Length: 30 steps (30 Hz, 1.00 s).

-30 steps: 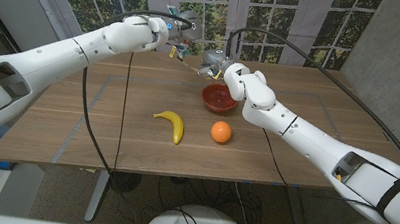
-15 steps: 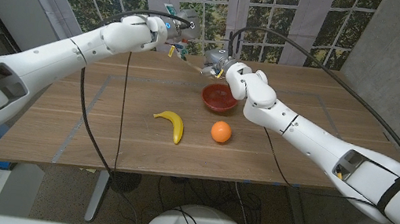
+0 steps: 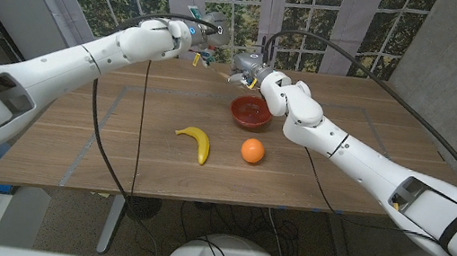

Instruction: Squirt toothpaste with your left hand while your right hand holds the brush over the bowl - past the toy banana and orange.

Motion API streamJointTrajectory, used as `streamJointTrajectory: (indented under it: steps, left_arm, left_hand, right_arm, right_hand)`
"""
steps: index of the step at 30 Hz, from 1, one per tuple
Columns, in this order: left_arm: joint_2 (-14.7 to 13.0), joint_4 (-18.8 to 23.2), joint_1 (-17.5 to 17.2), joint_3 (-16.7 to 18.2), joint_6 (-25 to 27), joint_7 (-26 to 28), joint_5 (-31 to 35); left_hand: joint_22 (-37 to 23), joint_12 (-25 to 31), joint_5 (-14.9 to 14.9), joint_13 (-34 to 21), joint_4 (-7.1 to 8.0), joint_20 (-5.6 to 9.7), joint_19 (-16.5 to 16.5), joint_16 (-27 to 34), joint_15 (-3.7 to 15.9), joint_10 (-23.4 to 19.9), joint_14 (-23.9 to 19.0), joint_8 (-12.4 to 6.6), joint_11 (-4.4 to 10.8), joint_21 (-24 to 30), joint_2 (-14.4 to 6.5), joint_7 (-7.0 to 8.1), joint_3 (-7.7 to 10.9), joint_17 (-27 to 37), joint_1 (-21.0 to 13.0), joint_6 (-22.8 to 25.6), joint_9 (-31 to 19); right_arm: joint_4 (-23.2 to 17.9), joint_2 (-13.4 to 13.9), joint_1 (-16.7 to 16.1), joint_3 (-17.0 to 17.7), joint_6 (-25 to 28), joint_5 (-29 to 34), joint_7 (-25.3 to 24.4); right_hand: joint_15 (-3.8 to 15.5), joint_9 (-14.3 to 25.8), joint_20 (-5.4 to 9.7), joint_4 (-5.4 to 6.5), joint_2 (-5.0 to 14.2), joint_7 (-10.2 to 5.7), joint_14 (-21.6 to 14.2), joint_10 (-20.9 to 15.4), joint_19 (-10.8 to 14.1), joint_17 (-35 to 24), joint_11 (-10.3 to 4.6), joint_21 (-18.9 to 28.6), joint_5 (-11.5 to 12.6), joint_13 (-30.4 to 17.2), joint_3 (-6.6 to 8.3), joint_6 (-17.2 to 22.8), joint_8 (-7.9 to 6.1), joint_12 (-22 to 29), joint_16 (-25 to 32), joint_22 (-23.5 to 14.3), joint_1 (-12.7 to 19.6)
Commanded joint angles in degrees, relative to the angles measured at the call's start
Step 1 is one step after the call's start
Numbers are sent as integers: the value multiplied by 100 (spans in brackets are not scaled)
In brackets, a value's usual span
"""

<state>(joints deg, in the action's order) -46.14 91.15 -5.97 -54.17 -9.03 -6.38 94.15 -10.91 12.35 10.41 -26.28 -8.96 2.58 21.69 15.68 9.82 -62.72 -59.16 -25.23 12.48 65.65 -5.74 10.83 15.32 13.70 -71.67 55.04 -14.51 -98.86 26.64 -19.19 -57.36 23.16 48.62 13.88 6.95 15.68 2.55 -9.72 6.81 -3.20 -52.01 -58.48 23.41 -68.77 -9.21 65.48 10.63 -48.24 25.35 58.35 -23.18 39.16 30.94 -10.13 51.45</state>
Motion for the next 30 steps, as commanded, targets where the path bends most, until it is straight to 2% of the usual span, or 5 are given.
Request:
streamJointTrajectory:
  steps: [1,8,16,30]
  left_arm:
    - [61,-138,55,-67,7,142,-73]
    - [53,-190,-56,-28,359,469,-25]
    - [56,-88,-295,231,763,593,-411]
    - [-26,114,-469,433,973,433,-615]
  left_hand:
    - [6,-28,2,19,-38,716,-48,0,422,-17,-48,-28,13,70,-199,2,12,21,-227,7,-21]
    - [15,-32,-12,44,-42,711,-108,-3,422,-8,-33,-10,12,160,-200,-26,22,25,-228,-17,-14]
    - [27,-49,-33,78,-39,681,-145,-8,421,42,-17,13,10,230,-208,-49,38,27,-208,-43,-7]
    - [30,-24,-35,70,-46,644,-101,5,420,43,-31,32,9,332,-213,-81,61,36,-202,-54,0]
  right_arm:
    - [-208,80,-161,181,-215,92,-187]
    - [-36,-17,-126,168,-142,177,-127]
    - [166,-125,-56,104,6,250,20]
    - [506,-274,70,32,289,269,33]
  right_hand:
    - [551,14,480,136,125,-88,-54,-217,-14,-14,-225,35,47,-17,357,134,-9,-32,-5,-16,106]
    - [552,8,466,132,132,-91,-67,-237,4,-17,-220,45,49,14,363,144,-6,-49,1,-15,116]
    - [546,-9,440,125,137,-84,-94,-258,20,-19,-222,57,42,48,370,155,5,-73,14,-13,127]
    - [541,-34,433,120,126,-87,-84,-249,10,-14,-216,63,27,44,375,144,36,-88,5,-12,127]
